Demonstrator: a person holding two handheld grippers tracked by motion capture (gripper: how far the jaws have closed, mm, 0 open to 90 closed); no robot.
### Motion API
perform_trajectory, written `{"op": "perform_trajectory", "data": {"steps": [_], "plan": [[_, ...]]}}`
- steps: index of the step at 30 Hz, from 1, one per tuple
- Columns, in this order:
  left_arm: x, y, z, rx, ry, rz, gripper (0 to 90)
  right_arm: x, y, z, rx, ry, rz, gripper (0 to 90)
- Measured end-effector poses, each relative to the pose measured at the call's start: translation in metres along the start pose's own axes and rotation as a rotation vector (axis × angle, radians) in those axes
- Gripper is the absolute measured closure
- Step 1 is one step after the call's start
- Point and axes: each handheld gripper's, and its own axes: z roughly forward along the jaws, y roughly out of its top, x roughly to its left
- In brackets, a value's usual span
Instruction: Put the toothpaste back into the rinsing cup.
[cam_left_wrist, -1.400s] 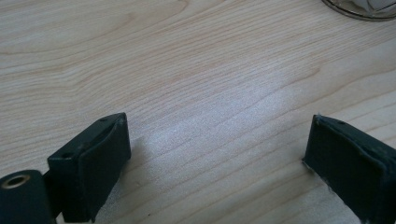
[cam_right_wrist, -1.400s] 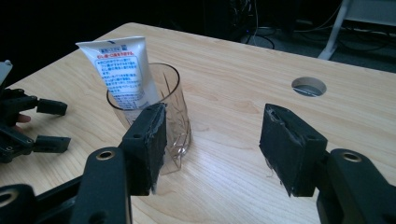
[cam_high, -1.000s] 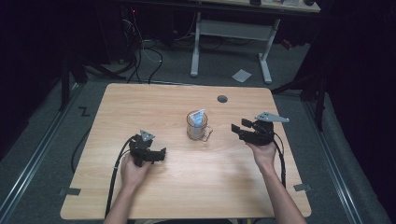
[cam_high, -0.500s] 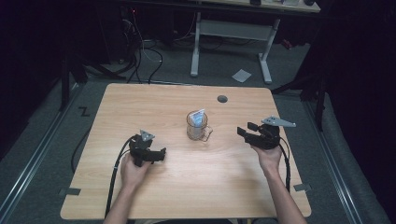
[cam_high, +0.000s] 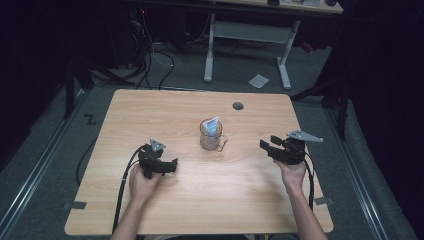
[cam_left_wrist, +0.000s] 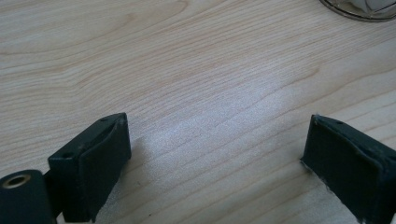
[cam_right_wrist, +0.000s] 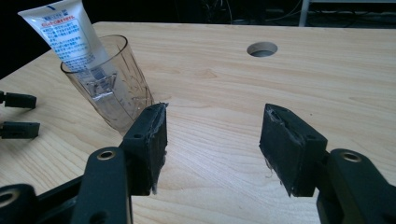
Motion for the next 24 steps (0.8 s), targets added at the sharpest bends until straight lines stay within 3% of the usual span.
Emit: {"op": "perform_trajectory", "data": {"steps": [5, 17, 24], "plan": [[0.0, 0.0, 0.0, 0.0, 0.0, 0.0, 7.7, -0.007, -0.008, -0.004, -0.012, -0.01, 0.027, 41.2], [0.0, 0.0, 0.0, 0.001, 0.0, -0.001, 7.7, -0.014, -0.03, -0.004, 0.021, -0.029, 0.066, 40.8], [0.0, 0.0, 0.0, 0.001, 0.0, 0.0, 7.7, -0.008, -0.032, 0.001, 0.046, -0.038, 0.031, 40.7]]}}
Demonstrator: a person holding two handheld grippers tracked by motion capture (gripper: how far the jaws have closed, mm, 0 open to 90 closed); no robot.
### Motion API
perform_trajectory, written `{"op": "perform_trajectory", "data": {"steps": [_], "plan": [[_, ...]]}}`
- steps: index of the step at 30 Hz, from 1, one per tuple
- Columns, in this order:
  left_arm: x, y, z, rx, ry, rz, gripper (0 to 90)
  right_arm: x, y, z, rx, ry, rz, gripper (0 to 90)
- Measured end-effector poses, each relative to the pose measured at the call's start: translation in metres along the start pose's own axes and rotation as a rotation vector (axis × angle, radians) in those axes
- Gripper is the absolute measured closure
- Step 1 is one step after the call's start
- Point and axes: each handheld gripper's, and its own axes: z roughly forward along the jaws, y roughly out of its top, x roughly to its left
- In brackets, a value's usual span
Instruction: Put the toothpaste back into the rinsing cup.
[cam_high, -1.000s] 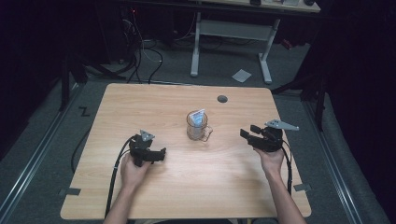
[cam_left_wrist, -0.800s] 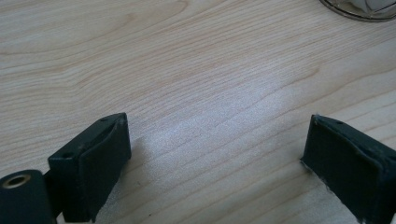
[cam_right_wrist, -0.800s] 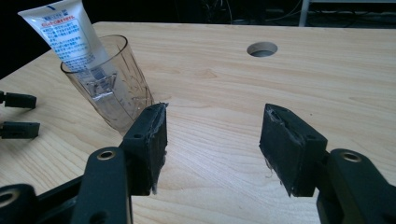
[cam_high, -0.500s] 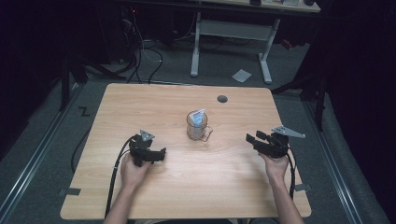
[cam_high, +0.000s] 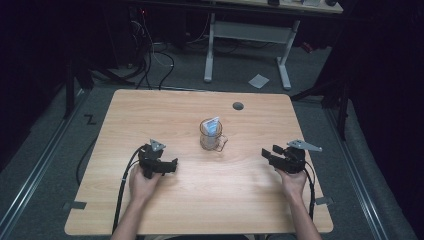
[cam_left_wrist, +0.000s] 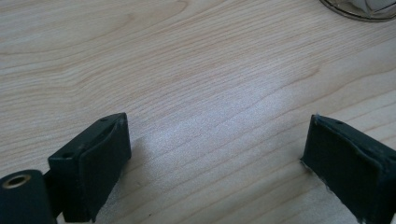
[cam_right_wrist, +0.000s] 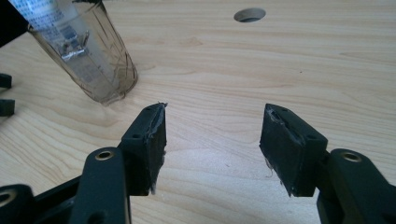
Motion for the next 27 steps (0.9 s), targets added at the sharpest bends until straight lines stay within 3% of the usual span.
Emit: {"op": "perform_trajectory", "data": {"steps": [12, 19, 27], "plan": [[0.0, 0.0, 0.0, -0.001, 0.0, 0.0, 7.7, 0.011, -0.01, 0.022, 0.051, -0.014, -0.056, 41.4], [0.0, 0.0, 0.0, 0.0, 0.0, -0.001, 7.7, 0.009, -0.02, 0.03, 0.075, -0.028, -0.036, 41.1], [0.0, 0.0, 0.0, -0.001, 0.0, 0.0, 7.7, 0.012, -0.023, 0.037, 0.1, -0.033, -0.051, 41.1]]}}
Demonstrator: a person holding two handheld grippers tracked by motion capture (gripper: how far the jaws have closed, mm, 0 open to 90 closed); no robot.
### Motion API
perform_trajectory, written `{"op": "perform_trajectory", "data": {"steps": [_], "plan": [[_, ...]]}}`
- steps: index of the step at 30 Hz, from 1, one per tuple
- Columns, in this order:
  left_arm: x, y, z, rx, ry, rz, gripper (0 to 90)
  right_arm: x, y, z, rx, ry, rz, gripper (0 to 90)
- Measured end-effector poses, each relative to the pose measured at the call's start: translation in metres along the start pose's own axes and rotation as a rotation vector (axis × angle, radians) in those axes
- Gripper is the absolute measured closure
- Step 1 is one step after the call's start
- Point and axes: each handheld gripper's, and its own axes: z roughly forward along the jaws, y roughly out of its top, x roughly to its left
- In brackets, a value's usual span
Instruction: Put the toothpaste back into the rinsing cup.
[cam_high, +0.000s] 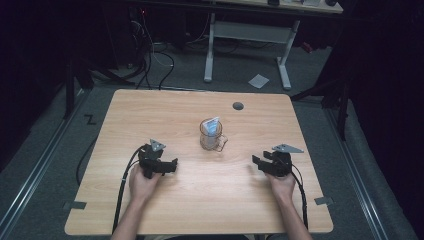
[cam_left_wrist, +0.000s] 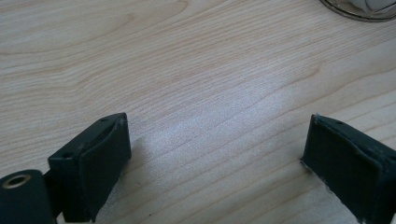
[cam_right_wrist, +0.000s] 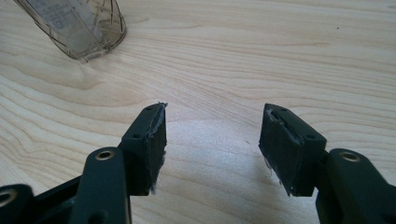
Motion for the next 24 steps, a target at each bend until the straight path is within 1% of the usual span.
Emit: {"op": "perform_trajectory", "data": {"steps": [4, 5, 7, 8, 11, 12, 13, 14, 16, 17, 18, 21, 24], "plan": [[0.0, 0.0, 0.0, 0.0, 0.0, 0.0, 7.7, 0.003, -0.002, 0.005, 0.008, -0.014, -0.016, 41.2], [0.0, 0.0, 0.0, 0.002, 0.0, 0.002, 7.7, 0.004, -0.001, 0.006, 0.019, -0.017, -0.014, 41.2], [0.0, 0.0, 0.0, 0.002, 0.0, 0.002, 7.7, 0.005, -0.001, 0.007, 0.011, -0.021, -0.025, 41.3], [0.0, 0.0, 0.0, 0.002, 0.0, 0.002, 7.7, 0.005, -0.001, 0.007, 0.016, -0.024, -0.032, 41.3], [0.0, 0.0, 0.0, 0.002, 0.0, 0.002, 7.7, 0.006, 0.0, 0.009, 0.047, -0.03, -0.023, 40.0], [0.0, 0.0, 0.0, 0.002, 0.0, 0.002, 7.7, 0.005, 0.0, 0.011, 0.073, -0.035, -0.02, 39.5], [0.0, 0.0, 0.0, 0.002, 0.0, 0.002, 7.8, 0.006, 0.0, 0.011, 0.074, -0.037, -0.027, 39.4], [0.0, 0.0, 0.0, 0.002, 0.0, 0.002, 7.8, 0.007, 0.0, 0.011, 0.077, -0.044, -0.037, 39.4], [0.0, 0.0, 0.0, 0.002, 0.0, 0.002, 7.8, 0.011, 0.0, 0.012, 0.088, -0.072, -0.08, 39.2], [0.0, 0.0, 0.0, 0.0, 0.0, 0.0, 7.8, 0.014, -0.001, 0.013, 0.095, -0.092, -0.118, 38.7], [0.0, 0.0, 0.0, 0.002, 0.0, 0.002, 7.8, 0.016, -0.001, 0.013, 0.093, -0.105, -0.142, 38.6], [0.0, 0.0, 0.0, 0.0, 0.0, 0.0, 7.8, 0.014, -0.001, 0.012, 0.097, -0.092, -0.123, 37.4], [0.0, 0.0, 0.0, 0.0, 0.001, 0.0, 7.8, 0.015, -0.001, 0.012, 0.1, -0.096, -0.126, 36.9]]}}
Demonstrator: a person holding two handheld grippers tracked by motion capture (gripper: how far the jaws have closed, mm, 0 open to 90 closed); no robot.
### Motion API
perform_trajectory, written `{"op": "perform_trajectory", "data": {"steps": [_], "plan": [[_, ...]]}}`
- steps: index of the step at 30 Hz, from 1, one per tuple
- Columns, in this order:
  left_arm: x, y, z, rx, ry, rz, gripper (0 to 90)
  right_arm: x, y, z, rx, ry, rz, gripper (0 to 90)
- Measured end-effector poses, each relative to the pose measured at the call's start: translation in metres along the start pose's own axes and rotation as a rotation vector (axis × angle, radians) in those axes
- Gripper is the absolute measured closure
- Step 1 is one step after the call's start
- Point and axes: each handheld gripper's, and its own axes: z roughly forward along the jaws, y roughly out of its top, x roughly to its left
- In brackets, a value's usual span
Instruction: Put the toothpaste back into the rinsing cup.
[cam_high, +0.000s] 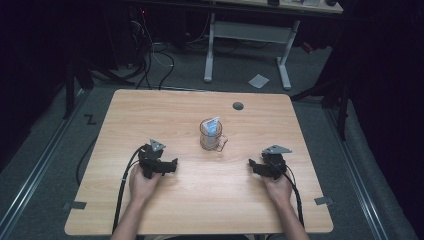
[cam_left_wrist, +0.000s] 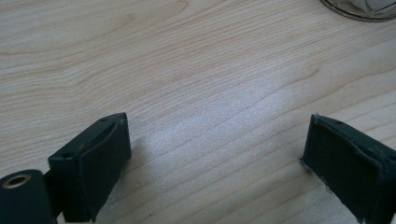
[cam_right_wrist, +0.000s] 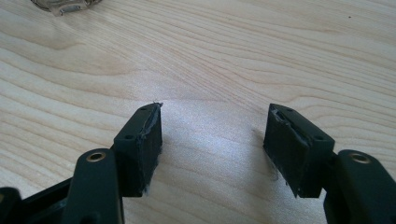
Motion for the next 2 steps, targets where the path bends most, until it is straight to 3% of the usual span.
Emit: {"op": "perform_trajectory", "data": {"steps": [2], "plan": [[0.0001, 0.0, -0.0001, 0.001, 0.0, 0.001, 7.8, 0.0, 0.0, 0.0, 0.0, 0.0, 0.0, 36.8]]}}
